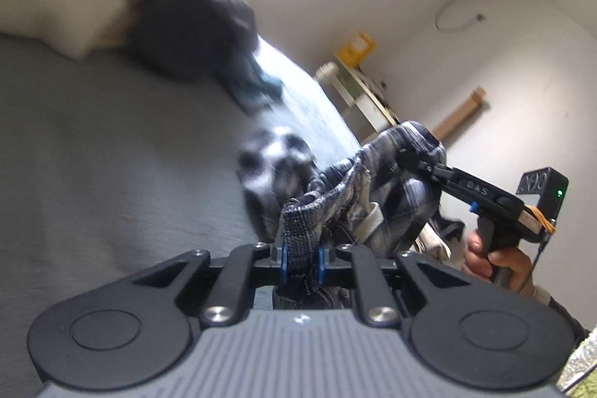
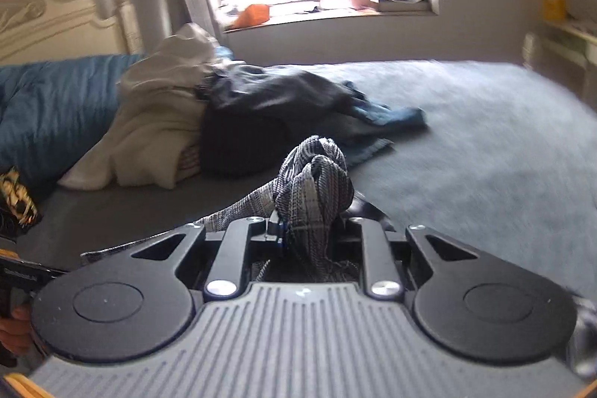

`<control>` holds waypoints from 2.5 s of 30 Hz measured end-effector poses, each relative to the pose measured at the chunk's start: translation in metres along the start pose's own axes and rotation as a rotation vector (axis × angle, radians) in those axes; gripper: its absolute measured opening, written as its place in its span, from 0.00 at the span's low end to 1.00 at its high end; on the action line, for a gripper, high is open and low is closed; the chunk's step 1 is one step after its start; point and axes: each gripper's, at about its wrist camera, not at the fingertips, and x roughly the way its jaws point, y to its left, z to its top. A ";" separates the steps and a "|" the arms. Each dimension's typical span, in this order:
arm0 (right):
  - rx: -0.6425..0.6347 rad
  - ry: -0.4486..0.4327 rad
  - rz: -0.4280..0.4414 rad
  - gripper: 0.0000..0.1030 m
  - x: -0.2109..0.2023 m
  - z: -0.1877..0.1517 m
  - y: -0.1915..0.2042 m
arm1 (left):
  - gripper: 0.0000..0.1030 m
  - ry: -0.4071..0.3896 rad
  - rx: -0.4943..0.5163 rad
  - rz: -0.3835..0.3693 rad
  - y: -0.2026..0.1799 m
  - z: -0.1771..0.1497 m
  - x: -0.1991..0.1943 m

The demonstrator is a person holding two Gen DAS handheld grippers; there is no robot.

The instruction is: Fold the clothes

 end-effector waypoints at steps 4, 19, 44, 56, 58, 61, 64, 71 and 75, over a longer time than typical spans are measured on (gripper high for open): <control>-0.104 -0.008 0.093 0.17 0.037 0.021 0.042 | 0.13 -0.084 -0.021 0.095 0.011 0.000 -0.049; -0.224 0.227 0.415 0.18 0.231 -0.009 0.202 | 0.13 -0.113 -0.252 0.407 0.076 -0.041 -0.124; -0.153 0.472 0.361 0.17 0.240 -0.012 0.142 | 0.15 -0.095 -0.432 0.447 0.104 -0.050 -0.084; -0.200 0.189 0.534 0.11 0.219 0.033 0.239 | 0.13 -0.291 -0.299 0.669 0.092 -0.015 -0.192; -0.204 0.214 0.548 0.11 0.231 0.021 0.256 | 0.13 -0.276 -0.320 0.721 0.103 -0.022 -0.202; -0.216 0.292 0.546 0.16 0.256 -0.005 0.275 | 0.13 -0.226 -0.376 0.765 0.126 -0.038 -0.200; -0.200 0.377 0.512 0.23 0.278 -0.034 0.278 | 0.15 -0.200 -0.377 0.783 0.136 -0.046 -0.191; -0.032 0.335 0.495 0.57 0.263 0.000 0.229 | 0.47 -0.170 -0.362 0.763 0.136 -0.036 -0.202; 0.191 0.269 0.484 0.67 0.236 0.026 0.148 | 0.66 -0.226 -0.351 0.820 0.128 -0.038 -0.216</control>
